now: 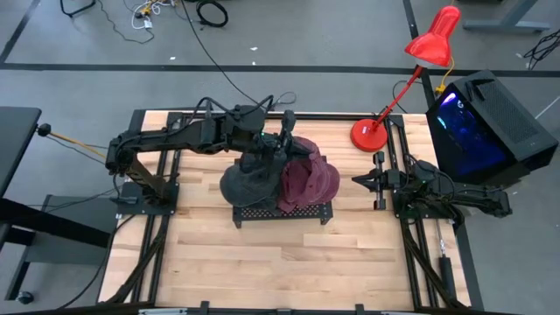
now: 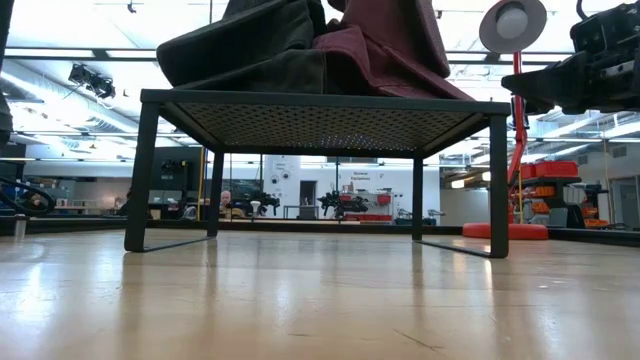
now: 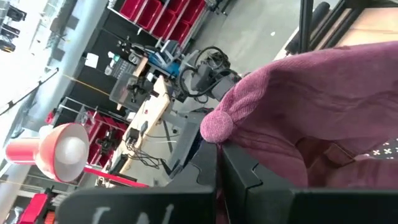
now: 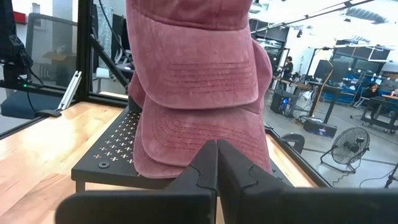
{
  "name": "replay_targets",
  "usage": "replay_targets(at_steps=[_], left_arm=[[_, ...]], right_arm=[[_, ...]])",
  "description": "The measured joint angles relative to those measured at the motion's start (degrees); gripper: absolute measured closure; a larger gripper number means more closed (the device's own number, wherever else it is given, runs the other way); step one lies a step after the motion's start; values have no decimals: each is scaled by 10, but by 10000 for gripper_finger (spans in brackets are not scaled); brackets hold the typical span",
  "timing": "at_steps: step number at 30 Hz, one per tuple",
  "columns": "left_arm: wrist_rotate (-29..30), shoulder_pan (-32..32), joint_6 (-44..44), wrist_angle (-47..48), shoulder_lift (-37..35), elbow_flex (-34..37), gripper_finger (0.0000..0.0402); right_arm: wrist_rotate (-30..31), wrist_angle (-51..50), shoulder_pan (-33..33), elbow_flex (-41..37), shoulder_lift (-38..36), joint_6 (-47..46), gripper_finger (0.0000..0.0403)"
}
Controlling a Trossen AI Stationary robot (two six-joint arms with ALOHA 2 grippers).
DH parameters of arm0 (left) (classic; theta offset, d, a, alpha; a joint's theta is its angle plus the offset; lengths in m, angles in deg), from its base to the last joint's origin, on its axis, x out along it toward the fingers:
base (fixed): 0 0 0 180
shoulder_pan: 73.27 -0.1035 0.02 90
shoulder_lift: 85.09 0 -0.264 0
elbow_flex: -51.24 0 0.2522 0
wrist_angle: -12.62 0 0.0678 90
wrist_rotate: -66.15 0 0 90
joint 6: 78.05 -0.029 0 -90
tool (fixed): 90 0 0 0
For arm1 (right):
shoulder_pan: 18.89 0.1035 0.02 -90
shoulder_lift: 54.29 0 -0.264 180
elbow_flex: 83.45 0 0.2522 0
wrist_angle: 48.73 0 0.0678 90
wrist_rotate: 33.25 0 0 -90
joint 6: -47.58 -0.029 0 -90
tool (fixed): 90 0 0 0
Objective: Pick & Place hat
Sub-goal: Stack the red cap on top of the red cap on the shelf
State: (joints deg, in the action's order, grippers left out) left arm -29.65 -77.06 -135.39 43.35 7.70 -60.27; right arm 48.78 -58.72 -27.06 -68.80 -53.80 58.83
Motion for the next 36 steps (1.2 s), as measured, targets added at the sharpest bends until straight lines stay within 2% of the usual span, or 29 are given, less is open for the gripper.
replay_targets(at_steps=[6, 11, 16, 23, 28, 36], left_arm=[[-7, -9, 12, -3, 0, 8, 393], [-40, -20, 15, -28, -5, 8, 397], [-49, -23, 12, -67, -14, 8, 397], [-88, -41, 12, -69, -14, 8, 397], [-118, -55, 41, -101, -14, 8, 397], [-121, -67, 57, -121, -1, 7, 397]], right_arm=[[0, 0, 0, 0, 0, 0, 399], [0, 0, 0, 0, 0, 0, 399], [0, 0, 0, 0, 0, 0, 399], [0, 0, 0, 0, 0, 0, 399], [0, 0, 0, 0, 0, 0, 399], [0, 0, 0, 0, 0, 0, 399]])
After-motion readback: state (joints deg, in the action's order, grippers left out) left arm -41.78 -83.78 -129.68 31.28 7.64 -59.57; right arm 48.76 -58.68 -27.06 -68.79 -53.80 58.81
